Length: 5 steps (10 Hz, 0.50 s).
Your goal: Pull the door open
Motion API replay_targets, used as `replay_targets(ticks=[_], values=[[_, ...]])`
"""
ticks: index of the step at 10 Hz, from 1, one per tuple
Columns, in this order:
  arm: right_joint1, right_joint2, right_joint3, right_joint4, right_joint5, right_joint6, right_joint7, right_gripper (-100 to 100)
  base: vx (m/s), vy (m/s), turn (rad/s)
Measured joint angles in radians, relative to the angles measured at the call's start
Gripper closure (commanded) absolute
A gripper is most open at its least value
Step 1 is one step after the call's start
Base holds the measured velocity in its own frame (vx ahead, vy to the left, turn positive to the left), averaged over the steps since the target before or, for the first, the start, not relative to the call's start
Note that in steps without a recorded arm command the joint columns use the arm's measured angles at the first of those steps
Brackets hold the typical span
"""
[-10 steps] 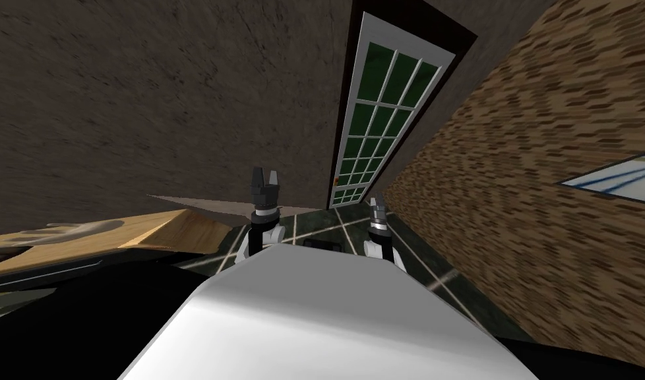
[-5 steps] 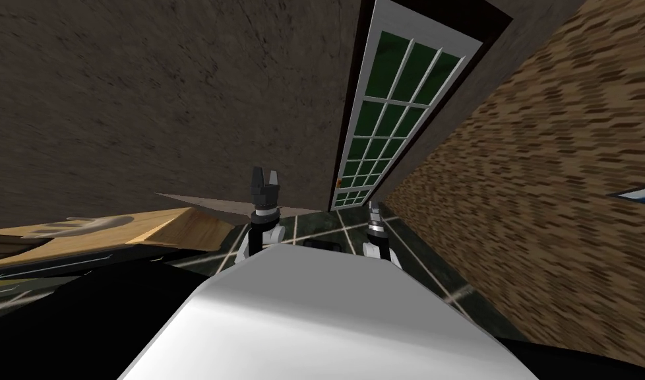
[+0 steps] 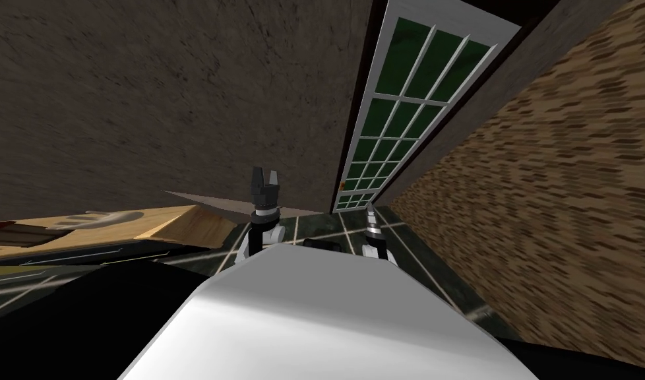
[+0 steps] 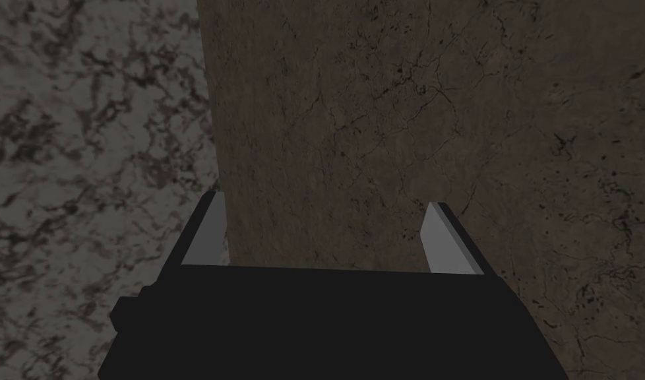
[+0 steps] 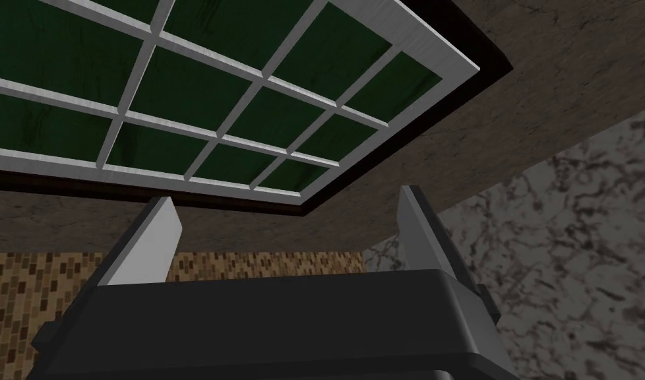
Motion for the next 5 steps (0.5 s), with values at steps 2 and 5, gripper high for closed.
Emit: replay_targets(ticks=[2, 5], values=[[-0.002, -0.005, 0.000, 0.043, -0.002, -0.015, 0.056, -100, 0.108, -0.003, 0.100], [-0.006, -0.010, 0.001, 0.112, -0.003, -0.039, 0.141, -100, 0.112, -0.010, 0.094]])
